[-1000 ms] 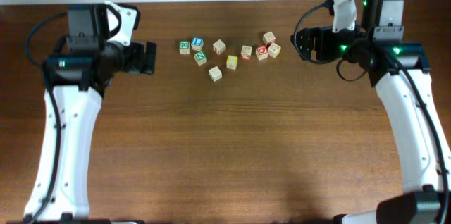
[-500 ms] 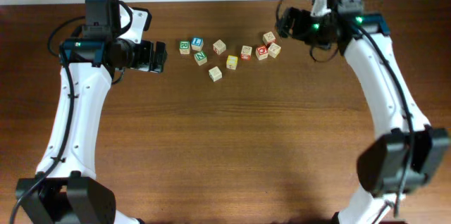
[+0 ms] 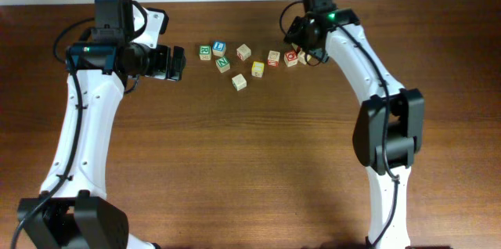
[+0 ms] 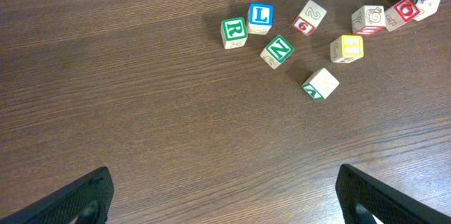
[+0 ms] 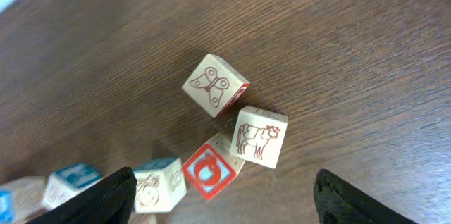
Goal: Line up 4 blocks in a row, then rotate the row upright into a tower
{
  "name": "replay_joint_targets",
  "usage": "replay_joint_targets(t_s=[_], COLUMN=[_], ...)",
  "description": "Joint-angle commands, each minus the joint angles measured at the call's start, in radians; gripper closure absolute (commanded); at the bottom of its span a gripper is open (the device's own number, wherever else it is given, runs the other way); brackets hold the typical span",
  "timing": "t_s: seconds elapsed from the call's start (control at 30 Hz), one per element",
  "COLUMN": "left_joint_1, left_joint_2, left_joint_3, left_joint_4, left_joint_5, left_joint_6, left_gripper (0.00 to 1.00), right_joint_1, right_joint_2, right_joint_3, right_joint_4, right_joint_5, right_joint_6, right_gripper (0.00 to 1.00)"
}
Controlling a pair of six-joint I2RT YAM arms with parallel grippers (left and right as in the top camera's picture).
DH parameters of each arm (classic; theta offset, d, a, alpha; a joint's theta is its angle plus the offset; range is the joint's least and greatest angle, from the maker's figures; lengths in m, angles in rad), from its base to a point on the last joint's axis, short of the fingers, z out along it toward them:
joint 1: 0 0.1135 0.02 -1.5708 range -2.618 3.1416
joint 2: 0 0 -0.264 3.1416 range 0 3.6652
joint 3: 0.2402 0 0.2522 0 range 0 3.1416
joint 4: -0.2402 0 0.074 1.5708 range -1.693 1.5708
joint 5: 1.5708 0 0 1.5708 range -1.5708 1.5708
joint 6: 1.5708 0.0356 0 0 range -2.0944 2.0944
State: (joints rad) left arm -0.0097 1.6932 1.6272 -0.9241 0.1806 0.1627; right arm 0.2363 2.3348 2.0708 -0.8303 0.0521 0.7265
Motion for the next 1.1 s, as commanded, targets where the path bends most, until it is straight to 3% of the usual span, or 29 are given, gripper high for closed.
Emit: replay_joint_targets(t_s=[0.0, 0.27, 0.37, 0.53, 0.7, 0.73, 0.77, 0.83, 0.9, 1.07], left_joint_1=[0.003, 0.003, 0.003, 0.003, 0.003, 0.003, 0.003, 0.003, 0.003, 0.003], left_joint_2=[0.003, 0.003, 0.003, 0.003, 0.003, 0.003, 0.003, 0.003, 0.003, 0.003], left_joint_3=[0.023, 0.023, 0.023, 0.023, 0.023, 0.023, 0.023, 0.023, 0.023, 0.023], left_joint_4=[0.002, 0.002, 0.002, 0.002, 0.002, 0.002, 0.002, 0.002, 0.002, 0.002], left_joint_5=[0.014, 0.014, 0.014, 0.014, 0.014, 0.014, 0.014, 0.014, 0.014, 0.014], left_joint_6=[-0.013, -0.013, -0.013, -0.013, -0.013, -0.013, -0.013, -0.013, -0.013, -0.013], left_gripper=[0.01, 0.01, 0.01, 0.01, 0.01, 0.01, 0.01, 0.01, 0.01, 0.01], right_joint_1=[0.006, -0.001, -0.001, -0.001, -0.001, -0.002, -0.004, -0.011, -0.024, -0.027], right_joint_2=[0.065, 0.105, 0.105, 0.105, 0.105, 0.105, 0.105, 0.105, 0.108, 0.111], right_joint_3=[0.005, 0.005, 0.005, 0.005, 0.005, 0.005, 0.007, 0.007, 0.007, 0.007], right_joint_4=[0.016, -0.002, -0.012, -0.057, -0.082, -0.08, -0.063, -0.022, 0.02, 0.064], right_joint_5=[0.074, 0.077, 0.076, 0.075, 0.034, 0.035, 0.036, 0.039, 0.038, 0.027], right_joint_6=[0.016, 0.002, -0.078, -0.167, -0.378, -0.413, -0.483, -0.581, -0.596, -0.556], right_gripper=[0.21, 0.5, 0.6, 0.61, 0.61, 0.57, 0.39, 0.32, 0.36, 0.56])
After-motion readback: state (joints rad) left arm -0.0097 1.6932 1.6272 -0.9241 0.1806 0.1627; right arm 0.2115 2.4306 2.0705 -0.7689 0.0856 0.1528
